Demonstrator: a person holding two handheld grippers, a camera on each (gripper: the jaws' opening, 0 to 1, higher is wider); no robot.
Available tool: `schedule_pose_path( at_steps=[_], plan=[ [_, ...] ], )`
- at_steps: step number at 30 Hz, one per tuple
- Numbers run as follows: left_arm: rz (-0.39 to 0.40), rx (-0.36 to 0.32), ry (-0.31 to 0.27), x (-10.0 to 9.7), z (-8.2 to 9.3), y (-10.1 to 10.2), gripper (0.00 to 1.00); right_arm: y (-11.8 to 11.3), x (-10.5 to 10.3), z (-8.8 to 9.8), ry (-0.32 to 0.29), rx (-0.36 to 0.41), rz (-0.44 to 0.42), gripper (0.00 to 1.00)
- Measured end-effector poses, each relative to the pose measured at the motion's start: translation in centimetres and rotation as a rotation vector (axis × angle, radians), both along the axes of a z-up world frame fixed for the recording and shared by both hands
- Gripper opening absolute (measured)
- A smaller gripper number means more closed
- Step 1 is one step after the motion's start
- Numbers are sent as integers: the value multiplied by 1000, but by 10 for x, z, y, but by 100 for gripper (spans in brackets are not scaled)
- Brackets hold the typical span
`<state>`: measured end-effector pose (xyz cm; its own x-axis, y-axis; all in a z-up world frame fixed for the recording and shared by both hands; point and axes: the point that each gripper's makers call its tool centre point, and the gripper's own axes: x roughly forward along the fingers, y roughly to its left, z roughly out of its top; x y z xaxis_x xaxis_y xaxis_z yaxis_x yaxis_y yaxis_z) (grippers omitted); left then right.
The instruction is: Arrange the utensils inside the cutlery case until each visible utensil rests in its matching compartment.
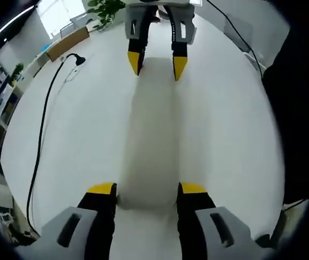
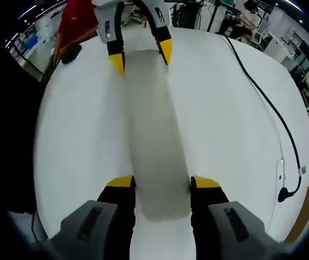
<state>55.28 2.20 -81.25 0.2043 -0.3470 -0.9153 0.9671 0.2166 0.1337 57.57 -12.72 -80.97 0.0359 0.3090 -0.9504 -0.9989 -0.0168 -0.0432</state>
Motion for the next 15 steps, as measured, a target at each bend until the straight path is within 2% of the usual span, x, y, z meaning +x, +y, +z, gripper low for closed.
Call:
schedule_pose_path(
  at_steps=[3,4,5,11,15],
  plan=[
    [-15,29,14,-3,-7,2,45,1,-1,-1,4,-2,7,38],
    [-20,14,17,-3,-5,0,45,1,-1,-1,6,-3,7,38],
    [3,22,19,-1,-4,3,45,1,0,-2,9,-4,6,38],
    [8,23,39,0,-4,5,46,1,2,-3,26,26,-5,39],
    [62,1,62,0,-5,8,47,-8,7,-5,28,37,-88,43]
  ],
)
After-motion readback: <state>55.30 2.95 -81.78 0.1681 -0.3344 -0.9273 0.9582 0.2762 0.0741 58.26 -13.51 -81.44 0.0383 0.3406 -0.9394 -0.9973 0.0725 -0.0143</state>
